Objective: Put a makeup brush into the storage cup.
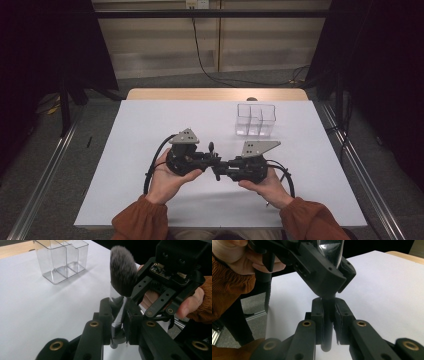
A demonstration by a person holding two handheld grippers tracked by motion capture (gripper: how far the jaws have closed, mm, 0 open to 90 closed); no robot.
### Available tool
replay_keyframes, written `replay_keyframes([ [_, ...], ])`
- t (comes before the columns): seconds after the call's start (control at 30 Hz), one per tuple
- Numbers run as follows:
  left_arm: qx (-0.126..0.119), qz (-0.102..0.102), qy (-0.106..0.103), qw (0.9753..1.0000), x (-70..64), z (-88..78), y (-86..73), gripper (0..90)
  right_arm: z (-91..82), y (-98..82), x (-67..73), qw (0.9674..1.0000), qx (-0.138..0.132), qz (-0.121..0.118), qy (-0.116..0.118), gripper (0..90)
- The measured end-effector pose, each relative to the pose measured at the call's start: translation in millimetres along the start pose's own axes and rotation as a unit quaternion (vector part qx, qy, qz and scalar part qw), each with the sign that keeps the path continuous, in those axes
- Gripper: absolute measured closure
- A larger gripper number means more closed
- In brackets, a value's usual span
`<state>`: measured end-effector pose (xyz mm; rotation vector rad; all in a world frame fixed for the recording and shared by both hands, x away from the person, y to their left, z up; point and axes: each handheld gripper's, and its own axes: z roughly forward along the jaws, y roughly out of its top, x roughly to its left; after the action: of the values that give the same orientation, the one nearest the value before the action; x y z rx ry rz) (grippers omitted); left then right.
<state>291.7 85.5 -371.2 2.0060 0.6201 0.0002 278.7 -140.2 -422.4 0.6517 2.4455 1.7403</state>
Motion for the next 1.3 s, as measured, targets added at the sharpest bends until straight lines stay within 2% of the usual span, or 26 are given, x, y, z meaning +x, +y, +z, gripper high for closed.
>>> replay_keyframes([
  [0.4, -0.013, -0.002, -0.001, 0.9999, 2.1, 0.6, -2.8, 77.6, -0.1, -0.5, -1.2, 1.0, 0.0, -0.004, -0.003, 79.7],
  [0.67, -0.031, -0.004, 0.005, 0.9995, 3.6, -3.8, -4.4, 69.5, -3.3, 0.0, -3.5, 0.9999, -0.003, -0.003, -0.013, 79.7],
  [0.73, -0.035, 0.003, 0.011, 0.9993, 3.6, -4.7, -4.9, 65.9, -4.4, 0.1, -3.9, 0.9999, -0.004, -0.003, -0.014, 79.7],
  [1.03, -0.051, 0.009, 0.025, 0.9983, 3.9, -8.8, -8.6, 52.6, -5.6, -0.8, -5.1, 0.9998, -0.006, -0.003, -0.019, 79.7],
  [1.17, -0.056, 0.009, 0.034, 0.9978, 4.8, -11.9, -10.3, 43.8, -8.6, -0.5, -6.1, 0.9996, -0.01, -0.004, -0.025, 79.6],
  [1.3, -0.071, 0.009, 0.043, 0.9965, 6.4, -15.8, -13.4, 33.4, -10.5, -0.5, -6.9, 0.9995, -0.012, -0.003, -0.029, 79.7],
])
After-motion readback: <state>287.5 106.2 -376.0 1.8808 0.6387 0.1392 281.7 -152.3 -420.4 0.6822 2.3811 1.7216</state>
